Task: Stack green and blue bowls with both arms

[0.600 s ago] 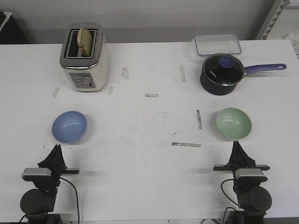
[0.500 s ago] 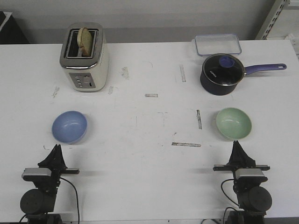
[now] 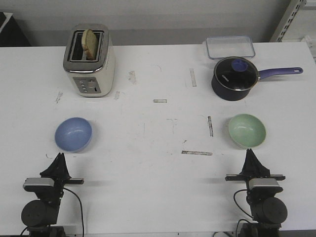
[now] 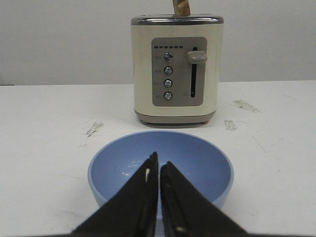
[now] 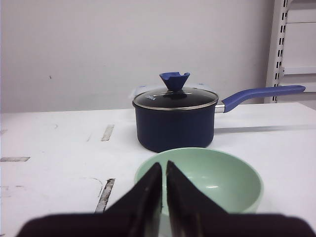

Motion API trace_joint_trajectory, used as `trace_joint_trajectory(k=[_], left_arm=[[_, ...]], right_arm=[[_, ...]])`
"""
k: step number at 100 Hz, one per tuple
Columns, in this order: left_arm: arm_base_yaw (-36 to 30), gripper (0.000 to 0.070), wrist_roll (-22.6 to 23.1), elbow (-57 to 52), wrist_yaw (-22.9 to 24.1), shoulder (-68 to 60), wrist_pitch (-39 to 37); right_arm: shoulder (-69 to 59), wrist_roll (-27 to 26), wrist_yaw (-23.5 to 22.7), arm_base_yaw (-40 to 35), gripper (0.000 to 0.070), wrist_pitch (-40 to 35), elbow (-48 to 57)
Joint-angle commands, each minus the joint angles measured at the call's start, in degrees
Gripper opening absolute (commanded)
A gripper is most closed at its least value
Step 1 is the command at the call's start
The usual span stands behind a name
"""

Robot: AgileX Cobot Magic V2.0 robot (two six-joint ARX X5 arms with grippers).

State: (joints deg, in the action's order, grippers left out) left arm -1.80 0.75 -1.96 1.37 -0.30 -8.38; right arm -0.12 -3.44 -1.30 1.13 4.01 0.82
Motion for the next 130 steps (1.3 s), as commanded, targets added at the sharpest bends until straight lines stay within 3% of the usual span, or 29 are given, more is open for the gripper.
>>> trace_joint_trajectory(k=[1,35,49,62,79,97,102,117,125,130], left_arm=[[-0.13,0.0002,0.46,1.22,0.15,0.11,-0.68],[-0.13,0.0002,0.09,1.22,0.15,0.11,-0.70],[-0.13,0.0002,0.11,1.22,0.15,0.11,-0.68],[-0.13,0.0001,0.11,1.25,0.15,0.11,-0.68],[-0.13,0.0002,0.11,1.25,0.15,0.11,-0.66],[-0.13,0.0002,0.11,1.22,0.15,0.11,-0.68],[-0.13,0.0002,0.11,1.25,0.15,0.11,-0.66],[-0.13,0.0002,0.11,1.25,0.15,0.11,-0.66],[-0.13,0.0002,0.11,1.25,0.15,0.11,-0.66],[-0.13,0.0002,0.11,1.22,0.15,0.11,-0.63]], right_arm=[[0.04,-0.57,0.09,-0.04,0.0006,0.66,-0.11],[0.04,0.48,0.11,0.00,0.0006,0.87,-0.11],[0.04,0.48,4.90,0.09,0.0006,7.10,-0.07],[0.00,0.63,6.05,0.09,0.0006,13.29,3.39],[-6.01,3.61,5.88,0.07,0.0006,4.00,18.71],[-22.25,6.67,5.90,0.09,0.0012,-14.05,39.93],[-27.36,6.73,5.99,0.15,0.0053,-19.69,45.42],[-42.07,6.91,6.03,2.23,0.0357,-33.94,58.01],[-49.27,8.33,5.31,5.01,0.0425,-38.64,61.64],[-53.18,9.14,4.37,7.08,0.0433,-40.54,62.82]])
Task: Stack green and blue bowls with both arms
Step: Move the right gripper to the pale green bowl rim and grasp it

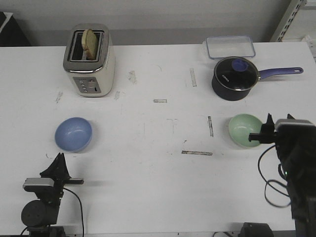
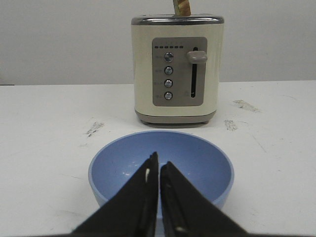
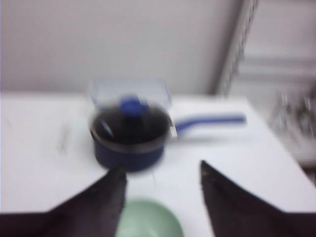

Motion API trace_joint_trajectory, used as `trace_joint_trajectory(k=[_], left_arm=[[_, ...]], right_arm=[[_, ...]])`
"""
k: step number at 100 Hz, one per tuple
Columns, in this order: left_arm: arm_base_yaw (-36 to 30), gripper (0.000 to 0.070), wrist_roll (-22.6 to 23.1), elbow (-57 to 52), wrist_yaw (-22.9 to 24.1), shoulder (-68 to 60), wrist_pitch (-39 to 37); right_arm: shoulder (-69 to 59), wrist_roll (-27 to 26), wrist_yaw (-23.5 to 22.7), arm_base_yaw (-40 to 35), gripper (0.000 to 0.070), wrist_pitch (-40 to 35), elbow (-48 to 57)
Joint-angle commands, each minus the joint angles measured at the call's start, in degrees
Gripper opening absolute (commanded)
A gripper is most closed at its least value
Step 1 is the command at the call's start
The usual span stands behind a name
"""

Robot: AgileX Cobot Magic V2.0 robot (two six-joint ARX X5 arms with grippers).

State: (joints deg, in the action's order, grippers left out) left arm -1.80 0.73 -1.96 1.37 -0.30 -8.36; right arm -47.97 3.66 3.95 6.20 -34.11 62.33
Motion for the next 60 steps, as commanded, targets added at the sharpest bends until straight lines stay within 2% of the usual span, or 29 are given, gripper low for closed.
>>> trace_joint_trajectory(k=[1,17,37,60], left_arm=[[-0.13,0.0002,0.13,1.25,0.15,0.11,-0.66],[-0.13,0.0002,0.13,1.22,0.15,0.11,-0.66],[-0.13,0.0002,0.13,1.25,0.15,0.11,-0.68],[-0.13,0.0002,0.13,1.25,0.15,0.11,-0.68]], right_arm=[[-6.08,2.25,-1.20,2.45,0.0433,-2.69,1.42],[-16.87,4.66,-7.06,9.05,0.0435,-4.98,1.51],[-28.44,7.32,-7.74,13.92,0.0434,-4.83,1.51],[-38.23,7.30,-12.24,14.99,0.0429,-2.82,1.51]])
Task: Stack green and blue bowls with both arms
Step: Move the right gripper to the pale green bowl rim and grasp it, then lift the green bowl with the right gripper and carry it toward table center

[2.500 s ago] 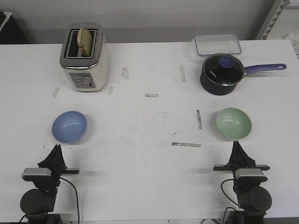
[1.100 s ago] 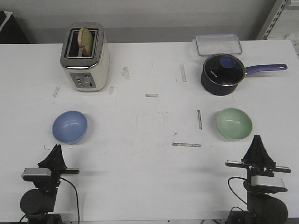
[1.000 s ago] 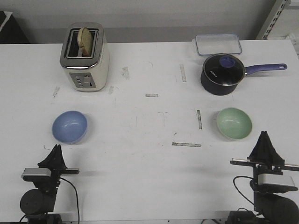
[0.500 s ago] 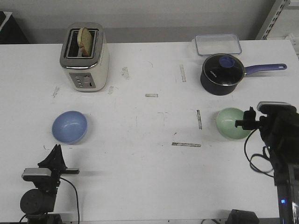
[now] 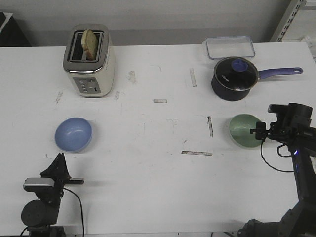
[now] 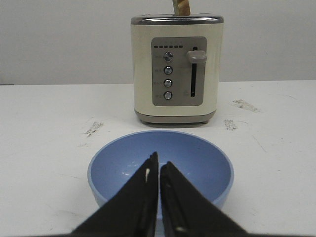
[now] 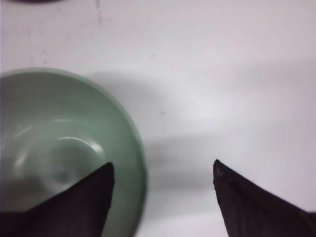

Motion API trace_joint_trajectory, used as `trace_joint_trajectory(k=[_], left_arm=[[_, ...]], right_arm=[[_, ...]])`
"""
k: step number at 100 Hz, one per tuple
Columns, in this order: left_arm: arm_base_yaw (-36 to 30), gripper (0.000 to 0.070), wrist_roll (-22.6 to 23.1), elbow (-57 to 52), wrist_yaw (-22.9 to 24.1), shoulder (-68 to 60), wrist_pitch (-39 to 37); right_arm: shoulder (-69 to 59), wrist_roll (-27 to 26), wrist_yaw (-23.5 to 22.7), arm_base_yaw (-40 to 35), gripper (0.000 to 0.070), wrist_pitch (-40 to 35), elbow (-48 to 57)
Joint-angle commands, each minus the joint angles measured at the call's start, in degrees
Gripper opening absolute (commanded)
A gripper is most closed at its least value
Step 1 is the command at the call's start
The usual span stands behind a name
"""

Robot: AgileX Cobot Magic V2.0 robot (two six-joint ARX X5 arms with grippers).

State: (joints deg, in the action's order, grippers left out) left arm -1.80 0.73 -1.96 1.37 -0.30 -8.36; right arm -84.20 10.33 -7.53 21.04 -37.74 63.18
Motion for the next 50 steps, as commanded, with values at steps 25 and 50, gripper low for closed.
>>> trace_joint_trajectory(k=[25,50], left_arm=[[-0.13,0.0002,0.11,1.25,0.15,0.11,-0.70],[-0.13,0.0002,0.11,1.22,0.15,0.11,-0.68]], right_arm=[[-5.09,0.68,-1.66,-0.17,0.0067,1.01,0.63],[-3.37,0.59,-1.73,-0.22,0.0000,1.55,1.20]])
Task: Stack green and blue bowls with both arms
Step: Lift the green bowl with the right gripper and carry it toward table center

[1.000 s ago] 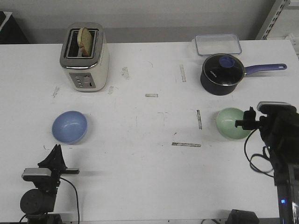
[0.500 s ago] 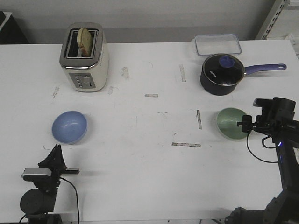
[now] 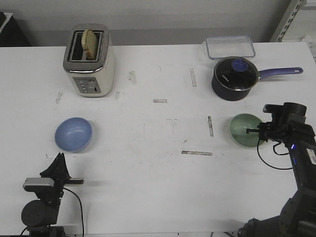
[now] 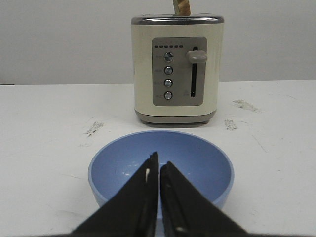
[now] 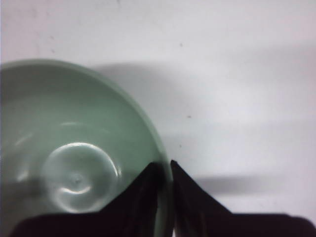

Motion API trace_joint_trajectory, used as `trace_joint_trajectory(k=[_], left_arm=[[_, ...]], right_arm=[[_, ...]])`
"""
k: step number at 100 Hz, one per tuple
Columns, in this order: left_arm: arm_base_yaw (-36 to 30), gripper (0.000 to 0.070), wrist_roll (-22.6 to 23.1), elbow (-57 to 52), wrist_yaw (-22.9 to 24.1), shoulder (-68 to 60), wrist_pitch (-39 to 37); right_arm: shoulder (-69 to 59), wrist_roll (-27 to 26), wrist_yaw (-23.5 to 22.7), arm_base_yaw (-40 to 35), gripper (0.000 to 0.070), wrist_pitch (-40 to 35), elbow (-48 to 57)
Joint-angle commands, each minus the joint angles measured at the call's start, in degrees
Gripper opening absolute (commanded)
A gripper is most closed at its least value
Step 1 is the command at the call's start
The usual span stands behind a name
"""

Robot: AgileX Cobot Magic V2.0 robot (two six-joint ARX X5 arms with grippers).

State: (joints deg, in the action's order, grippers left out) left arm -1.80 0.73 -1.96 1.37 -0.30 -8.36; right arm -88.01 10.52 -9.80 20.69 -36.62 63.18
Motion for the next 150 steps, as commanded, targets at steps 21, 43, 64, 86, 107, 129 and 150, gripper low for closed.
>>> trace_joint_trajectory(k=[21,43,64,86,107,129,150], left_arm=[[-0.13,0.0002,0.11,1.22,0.15,0.11,-0.70],[-0.13,0.0001,0.11,1.22,0.15,0.11,-0.70],[-0.13,0.0001,0.13,1.25,0.15,0.11,-0.68],[-0.13,0.0001,0.11,1.25,0.15,0.11,-0.68],[-0.13,0.0001,0.11,1.22,0.15,0.11,-0.68],[-0.13,0.0002,0.11,1.25,0.15,0.11,-0.68],[-0.13,0.0002,0.13,1.25,0.15,0.11,-0.68]], right_arm=[[6.01,-2.49,-4.87,-4.44,0.0000,-0.74,7.54],[8.07,-9.94,-10.14,-20.24,0.0000,-0.59,16.11],[5.35,-12.46,-8.52,-40.54,0.0000,2.45,16.57],[-3.58,-12.39,-0.72,-52.74,0.0000,2.75,16.57],[-12.26,-12.37,-0.63,-54.42,0.0000,3.91,16.57],[-16.87,-11.72,-0.61,-53.92,0.0000,4.66,16.57],[-17.05,-11.78,-1.09,-53.55,0.0177,4.85,16.68]])
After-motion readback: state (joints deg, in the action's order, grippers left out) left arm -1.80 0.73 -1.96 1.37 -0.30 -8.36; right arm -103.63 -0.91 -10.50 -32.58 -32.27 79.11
